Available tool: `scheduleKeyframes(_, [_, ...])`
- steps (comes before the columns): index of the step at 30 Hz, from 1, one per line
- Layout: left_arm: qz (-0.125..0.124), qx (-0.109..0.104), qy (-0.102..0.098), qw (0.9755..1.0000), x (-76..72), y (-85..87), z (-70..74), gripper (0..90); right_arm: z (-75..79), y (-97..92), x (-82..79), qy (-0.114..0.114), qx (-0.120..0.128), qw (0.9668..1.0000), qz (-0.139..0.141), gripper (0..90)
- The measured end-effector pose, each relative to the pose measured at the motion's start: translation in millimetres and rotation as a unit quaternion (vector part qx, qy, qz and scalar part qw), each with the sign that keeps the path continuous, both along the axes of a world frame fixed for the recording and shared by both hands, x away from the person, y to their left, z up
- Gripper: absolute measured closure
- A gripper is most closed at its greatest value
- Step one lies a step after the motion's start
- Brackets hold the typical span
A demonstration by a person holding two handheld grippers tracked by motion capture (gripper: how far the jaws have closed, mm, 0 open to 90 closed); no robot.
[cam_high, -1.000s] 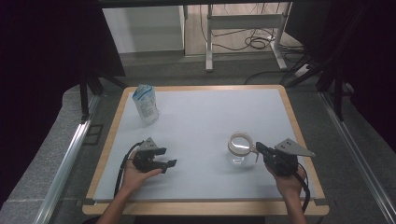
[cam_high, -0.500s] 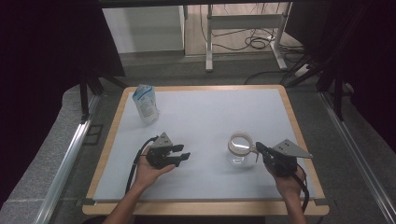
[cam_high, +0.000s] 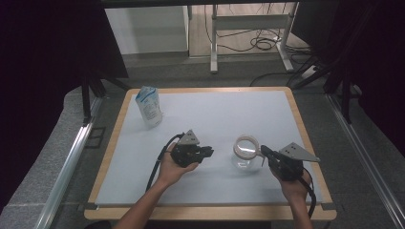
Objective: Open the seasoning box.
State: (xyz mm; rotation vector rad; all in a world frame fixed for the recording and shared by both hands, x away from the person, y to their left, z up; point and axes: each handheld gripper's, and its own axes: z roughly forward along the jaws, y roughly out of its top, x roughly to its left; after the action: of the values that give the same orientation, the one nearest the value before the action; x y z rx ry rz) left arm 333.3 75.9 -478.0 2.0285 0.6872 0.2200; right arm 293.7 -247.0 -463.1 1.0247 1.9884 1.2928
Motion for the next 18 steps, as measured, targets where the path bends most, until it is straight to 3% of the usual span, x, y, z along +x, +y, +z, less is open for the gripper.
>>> scheduleKeyframes(7, [-0.010,0.003,-0.005,0.9999,3.5,-21.3,4.8,87.4,-1.8,-1.0,0.6,-0.002,0.010,0.9999,0.004,90.0])
scheduleKeyframes(13, [-0.010,0.001,-0.001,0.9999,6.5,-26.6,3.5,87.0,-4.0,-5.0,2.4,0.004,0.034,0.9994,0.008,90.0])
scheduleKeyframes(18, [-0.009,-0.008,-0.001,0.9999,8.5,-32.3,3.1,87.4,-5.1,-6.1,2.9,0.004,0.041,0.9991,0.008,90.0])
